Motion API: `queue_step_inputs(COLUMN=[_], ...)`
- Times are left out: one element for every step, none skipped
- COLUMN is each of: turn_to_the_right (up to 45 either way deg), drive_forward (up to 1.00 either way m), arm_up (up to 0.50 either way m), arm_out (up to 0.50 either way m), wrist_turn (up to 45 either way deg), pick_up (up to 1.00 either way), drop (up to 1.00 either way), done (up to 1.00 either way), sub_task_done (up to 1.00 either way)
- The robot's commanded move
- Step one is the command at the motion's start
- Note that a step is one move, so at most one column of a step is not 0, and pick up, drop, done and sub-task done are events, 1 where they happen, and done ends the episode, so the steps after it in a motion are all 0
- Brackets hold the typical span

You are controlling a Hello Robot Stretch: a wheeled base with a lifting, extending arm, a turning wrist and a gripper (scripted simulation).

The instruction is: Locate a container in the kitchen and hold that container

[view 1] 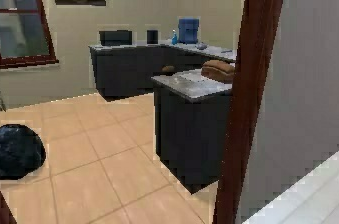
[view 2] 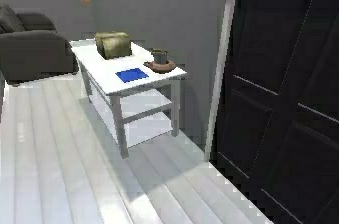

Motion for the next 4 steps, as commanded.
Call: queue_step_inputs(turn_to_the_right=[-15.0,0.0,0.0,12.0], drive_forward=[0.00,1.00,0.65,0.00], arm_up=[0.00,0.00,0.00,0.00], arm_out=[0.00,0.00,0.00,0.00], wrist_turn=[0.0,0.0,0.0,0.0], pick_up=[0.00,0.00,0.00,0.00], drop=[0.00,0.00,0.00,0.00], done=[0.00,0.00,0.00,0.00], sub_task_done=[0.00,0.00,0.00,0.00])
